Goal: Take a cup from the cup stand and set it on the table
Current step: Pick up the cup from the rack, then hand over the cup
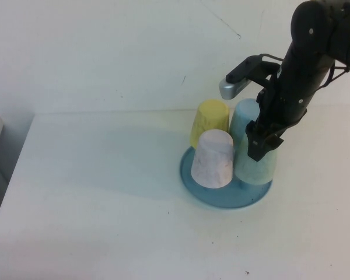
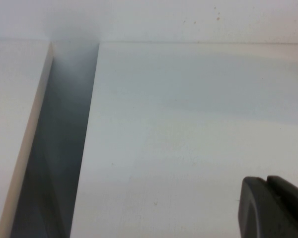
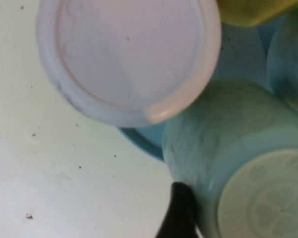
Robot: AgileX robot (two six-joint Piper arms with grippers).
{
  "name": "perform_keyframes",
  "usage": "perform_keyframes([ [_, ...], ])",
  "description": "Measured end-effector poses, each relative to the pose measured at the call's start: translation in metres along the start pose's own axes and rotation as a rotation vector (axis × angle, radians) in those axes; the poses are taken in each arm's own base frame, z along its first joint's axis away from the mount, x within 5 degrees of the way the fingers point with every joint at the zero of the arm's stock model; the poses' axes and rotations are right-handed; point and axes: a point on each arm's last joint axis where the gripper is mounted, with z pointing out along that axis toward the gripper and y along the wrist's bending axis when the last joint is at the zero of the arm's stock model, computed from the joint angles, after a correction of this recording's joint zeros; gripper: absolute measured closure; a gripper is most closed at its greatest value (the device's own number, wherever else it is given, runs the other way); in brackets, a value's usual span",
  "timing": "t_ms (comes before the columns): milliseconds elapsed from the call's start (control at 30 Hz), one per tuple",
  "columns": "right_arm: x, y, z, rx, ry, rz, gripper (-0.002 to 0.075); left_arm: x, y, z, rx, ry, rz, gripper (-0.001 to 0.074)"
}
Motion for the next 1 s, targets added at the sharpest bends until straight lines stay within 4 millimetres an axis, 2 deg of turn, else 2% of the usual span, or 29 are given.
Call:
perform_keyframes([
  [67,0.002,0.001,-0.007,0.017,-0.004,0.002,0.0176,0.0,0.0,0.0,0.0,0.0,0.0,0.0738],
  [167,0.006,0.005,-0.032,0.06,-0.043,0.011,0.0176,0.0,0.0,0.0,0.0,0.0,0.0,0.0738],
  [333,0.019,0.02,-0.094,0.131,-0.164,0.025,0.0176,0.0,0.0,0.0,0.0,0.0,0.0,0.0738],
  [433,0.036,0.033,-0.126,0.161,-0.22,0.029,0.0177,0.0,0.0,0.0,0.0,0.0,0.0,0.0738],
  [567,0.07,0.055,-0.145,0.099,-0.258,0.061,0.0177,0.0,0.0,0.0,0.0,0.0,0.0,0.0738],
  [700,0.123,0.072,-0.131,-0.107,-0.321,0.195,0.0177,0.0,0.0,0.0,0.0,0.0,0.0,0.0738],
  [767,0.145,0.08,-0.108,-0.222,-0.388,0.299,0.0177,0.0,0.0,0.0,0.0,0.0,0.0,0.0738],
  [900,0.178,0.089,-0.063,-0.434,-0.503,0.52,0.0177,0.0,0.0,0.0,0.0,0.0,0.0,0.0738],
  [1000,0.188,0.09,-0.037,-0.579,-0.542,0.674,0.0177,0.0,0.0,0.0,0.0,0.0,0.0,0.0738],
])
